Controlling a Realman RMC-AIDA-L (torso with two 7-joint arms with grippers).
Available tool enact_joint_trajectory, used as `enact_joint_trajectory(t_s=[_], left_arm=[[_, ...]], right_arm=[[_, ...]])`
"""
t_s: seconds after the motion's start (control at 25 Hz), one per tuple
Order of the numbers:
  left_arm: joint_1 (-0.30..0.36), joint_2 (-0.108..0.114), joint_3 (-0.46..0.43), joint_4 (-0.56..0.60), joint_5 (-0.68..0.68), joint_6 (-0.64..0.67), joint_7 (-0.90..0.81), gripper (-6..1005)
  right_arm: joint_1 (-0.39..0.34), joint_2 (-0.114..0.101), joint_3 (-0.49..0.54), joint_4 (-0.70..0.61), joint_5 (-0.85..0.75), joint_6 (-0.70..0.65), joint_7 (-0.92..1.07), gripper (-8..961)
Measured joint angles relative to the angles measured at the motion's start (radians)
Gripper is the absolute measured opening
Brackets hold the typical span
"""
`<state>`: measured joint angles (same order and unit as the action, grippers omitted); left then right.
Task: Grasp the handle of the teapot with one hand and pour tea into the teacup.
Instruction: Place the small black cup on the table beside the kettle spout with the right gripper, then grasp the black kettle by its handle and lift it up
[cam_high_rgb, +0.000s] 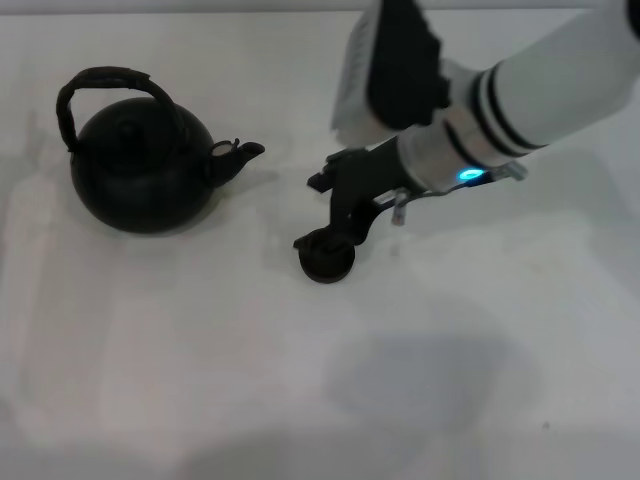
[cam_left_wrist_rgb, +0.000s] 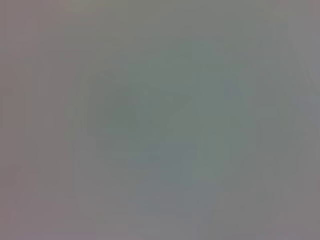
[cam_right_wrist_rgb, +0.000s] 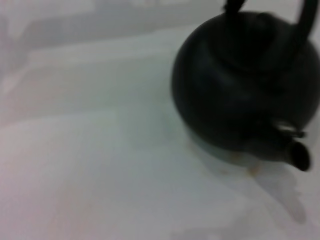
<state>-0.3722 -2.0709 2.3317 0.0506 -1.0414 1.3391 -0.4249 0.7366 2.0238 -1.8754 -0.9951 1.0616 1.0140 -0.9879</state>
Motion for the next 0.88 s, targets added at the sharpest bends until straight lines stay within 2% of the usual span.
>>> enact_joint_trajectory(t_s=[0.24, 0.48, 0.56, 0.6, 0.76, 0.88], left_arm=[[0.002, 0.000, -0.001, 0.000, -0.002, -0.002, 0.000, 816], [-0.001, 0.001, -0.002, 0.000, -0.010, -0.006, 0.000, 817], [-0.004, 0.002, -0.002, -0.001, -0.023, -0.007, 0.000, 817], [-0.004, 0.002, -0.002, -0.001, -0.023, -0.007, 0.000, 817], [-0.006, 0.002, -0.002, -0.002, -0.028, -0.008, 0.000, 817], [-0.007, 0.002, -0.002, -0.002, -0.028, -0.009, 0.000, 817]], right_arm=[[-0.073, -0.005, 0.147, -0.001, 0.076, 0.028, -0.096, 854], [-0.115, -0.009, 0.288, 0.009, 0.110, 0.055, -0.134, 854], [-0.150, -0.008, 0.371, 0.011, 0.142, 0.059, -0.178, 854], [-0.150, -0.008, 0.371, 0.011, 0.142, 0.059, -0.178, 853], [-0.199, -0.008, 0.466, 0.028, 0.256, 0.055, -0.275, 852], [-0.218, -0.009, 0.561, 0.095, 0.358, 0.048, -0.368, 852]])
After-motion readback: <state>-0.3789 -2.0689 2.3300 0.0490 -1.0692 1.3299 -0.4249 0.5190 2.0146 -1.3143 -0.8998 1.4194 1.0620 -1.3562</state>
